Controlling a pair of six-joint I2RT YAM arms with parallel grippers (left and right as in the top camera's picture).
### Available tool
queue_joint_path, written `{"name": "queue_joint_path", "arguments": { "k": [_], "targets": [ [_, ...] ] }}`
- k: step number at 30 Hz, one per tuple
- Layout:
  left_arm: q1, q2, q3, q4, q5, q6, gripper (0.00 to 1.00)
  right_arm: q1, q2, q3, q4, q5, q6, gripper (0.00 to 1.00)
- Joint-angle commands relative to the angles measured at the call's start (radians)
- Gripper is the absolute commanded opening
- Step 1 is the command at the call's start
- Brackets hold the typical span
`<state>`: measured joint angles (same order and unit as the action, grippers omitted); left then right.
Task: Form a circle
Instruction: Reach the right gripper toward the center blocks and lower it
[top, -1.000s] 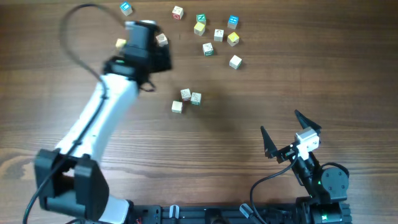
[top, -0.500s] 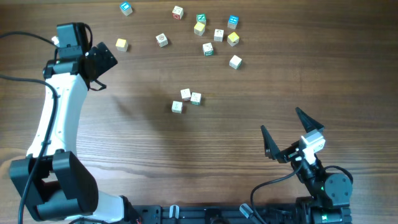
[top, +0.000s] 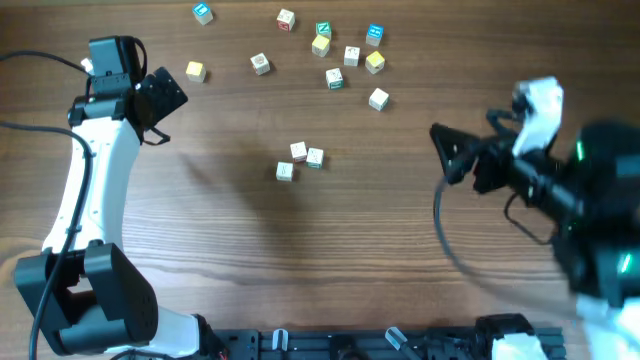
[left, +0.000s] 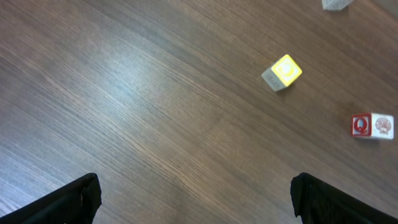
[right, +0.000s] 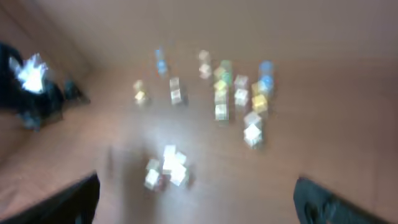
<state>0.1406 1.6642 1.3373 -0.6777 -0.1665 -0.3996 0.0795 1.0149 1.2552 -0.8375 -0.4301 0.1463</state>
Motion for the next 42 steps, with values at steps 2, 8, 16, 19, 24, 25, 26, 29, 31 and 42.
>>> {"name": "queue_joint_path", "arguments": {
  "k": [2, 8, 16, 19, 24, 25, 26, 29, 31, 42],
  "targets": [
    [0.004, -0.009, 0.01, 0.003, -0.003, -0.009, 1.0, 0.002, 0.31, 0.303, -0.088, -0.047, 0.129, 1.0],
    [0.004, -0.009, 0.01, 0.003, -0.003, -0.009, 1.0, 0.028, 0.54, 0.323, 0.001, -0.161, 0.419, 0.5],
    [0.004, -0.009, 0.01, 0.003, -0.003, -0.009, 1.0, 0.307, 0.786, 0.322, -0.054, 0.298, 0.491, 0.4],
    [0.004, -0.009, 0.01, 0.003, -0.003, -0.009, 1.0, 0.386, 0.88, 0.322, -0.004, 0.336, 0.488, 0.37],
    [0.004, -0.009, 0.01, 0.003, -0.002, -0.009, 1.0, 0.449, 0.984, 0.322, 0.072, 0.356, 0.494, 0.56],
    [0.004, -0.009, 0.01, 0.003, -0.002, -0.009, 1.0, 0.455, 0.995, 0.322, 0.084, 0.357, 0.5, 0.58],
    [0.004, -0.009, 0.01, 0.003, -0.003, -0.009, 1.0, 0.459, 1.007, 0.321, 0.095, 0.357, 0.513, 0.59],
    [0.004, -0.009, 0.01, 0.003, -0.003, -0.009, 1.0, 0.469, 1.025, 0.311, 0.126, 0.357, 0.514, 0.62],
    [0.004, -0.009, 0.01, 0.003, -0.002, -0.009, 1.0, 0.473, 1.035, 0.294, 0.147, 0.357, 0.52, 0.65],
    [0.004, -0.009, 0.01, 0.003, -0.002, -0.009, 1.0, 0.492, 1.104, 0.291, 0.101, 0.363, 0.47, 0.66]
  ]
}}
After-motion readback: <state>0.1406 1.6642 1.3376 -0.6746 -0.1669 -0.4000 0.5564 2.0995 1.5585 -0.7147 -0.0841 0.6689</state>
